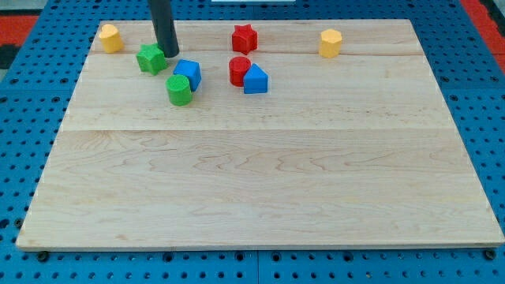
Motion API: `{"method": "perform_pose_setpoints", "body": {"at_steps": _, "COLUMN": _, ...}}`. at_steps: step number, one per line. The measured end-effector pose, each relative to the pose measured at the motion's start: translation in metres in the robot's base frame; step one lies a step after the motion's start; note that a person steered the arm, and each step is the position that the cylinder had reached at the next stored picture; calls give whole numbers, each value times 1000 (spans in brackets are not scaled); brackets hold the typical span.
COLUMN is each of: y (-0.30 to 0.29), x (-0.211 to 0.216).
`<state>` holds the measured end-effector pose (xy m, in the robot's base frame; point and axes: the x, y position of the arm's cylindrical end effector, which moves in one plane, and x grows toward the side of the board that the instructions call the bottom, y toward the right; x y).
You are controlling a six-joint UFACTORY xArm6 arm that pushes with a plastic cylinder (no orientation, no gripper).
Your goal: Move the green star to the top left of the green circle
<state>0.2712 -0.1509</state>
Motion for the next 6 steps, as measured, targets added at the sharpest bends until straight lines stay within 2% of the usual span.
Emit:
{"method": "perform_pose_setpoints", "body": {"at_steps": 1, "y": -4, "x": -34}}
{"method": "perform_pose_setpoints", "body": {"at_steps": 2, "y": -4, "x": -37}}
{"method": "perform_pose_setpoints", "body": {"at_steps": 4, "y": -31, "x": -6}}
{"method": "perform_pose_setpoints", "body": {"at_steps": 6, "y": -26, "x": 14}}
